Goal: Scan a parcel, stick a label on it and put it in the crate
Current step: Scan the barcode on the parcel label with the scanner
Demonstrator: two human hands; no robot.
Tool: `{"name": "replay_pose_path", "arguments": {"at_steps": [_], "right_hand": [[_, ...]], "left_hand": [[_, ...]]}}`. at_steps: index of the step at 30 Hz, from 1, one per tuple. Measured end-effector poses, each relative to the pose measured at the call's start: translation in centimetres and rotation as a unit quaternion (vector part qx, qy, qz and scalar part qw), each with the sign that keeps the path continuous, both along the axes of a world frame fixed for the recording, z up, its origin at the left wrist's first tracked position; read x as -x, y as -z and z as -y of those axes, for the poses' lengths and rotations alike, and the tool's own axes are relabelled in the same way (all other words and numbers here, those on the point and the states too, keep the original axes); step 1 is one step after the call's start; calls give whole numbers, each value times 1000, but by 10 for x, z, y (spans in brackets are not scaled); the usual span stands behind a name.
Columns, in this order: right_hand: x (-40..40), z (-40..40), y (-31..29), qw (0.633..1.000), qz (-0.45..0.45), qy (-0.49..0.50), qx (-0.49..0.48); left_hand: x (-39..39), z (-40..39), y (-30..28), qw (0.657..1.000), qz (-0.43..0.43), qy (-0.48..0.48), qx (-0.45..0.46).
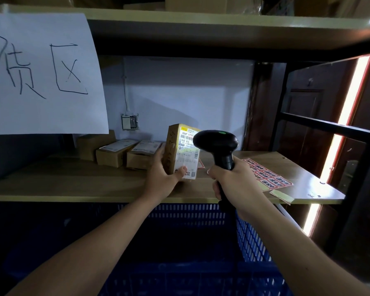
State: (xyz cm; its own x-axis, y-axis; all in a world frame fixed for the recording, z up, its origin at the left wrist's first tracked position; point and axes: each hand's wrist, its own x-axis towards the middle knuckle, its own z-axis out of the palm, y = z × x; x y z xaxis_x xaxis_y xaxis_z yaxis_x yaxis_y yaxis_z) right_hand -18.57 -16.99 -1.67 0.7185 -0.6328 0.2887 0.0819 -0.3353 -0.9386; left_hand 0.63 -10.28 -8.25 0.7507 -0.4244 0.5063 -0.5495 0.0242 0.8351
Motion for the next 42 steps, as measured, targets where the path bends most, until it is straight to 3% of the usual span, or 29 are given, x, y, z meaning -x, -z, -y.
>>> {"name": "replay_pose_path", "arguments": {"at_steps": [6,22,32,42], "right_hand": [[2,-3,1,1000,2,-10,4],[3,2,12,1000,0,-3,-23],[-5,-4,29,980,85,-48,-173],[-11,-15,38,965,155,-56,-205]], "left_hand": [[0,-6,10,969,225,-50,-83],[6,-15,11,953,255,-107,-124],[12,-15,9,935,312,-159,-53],[35,-7,0,967,202,-152,34]]}}
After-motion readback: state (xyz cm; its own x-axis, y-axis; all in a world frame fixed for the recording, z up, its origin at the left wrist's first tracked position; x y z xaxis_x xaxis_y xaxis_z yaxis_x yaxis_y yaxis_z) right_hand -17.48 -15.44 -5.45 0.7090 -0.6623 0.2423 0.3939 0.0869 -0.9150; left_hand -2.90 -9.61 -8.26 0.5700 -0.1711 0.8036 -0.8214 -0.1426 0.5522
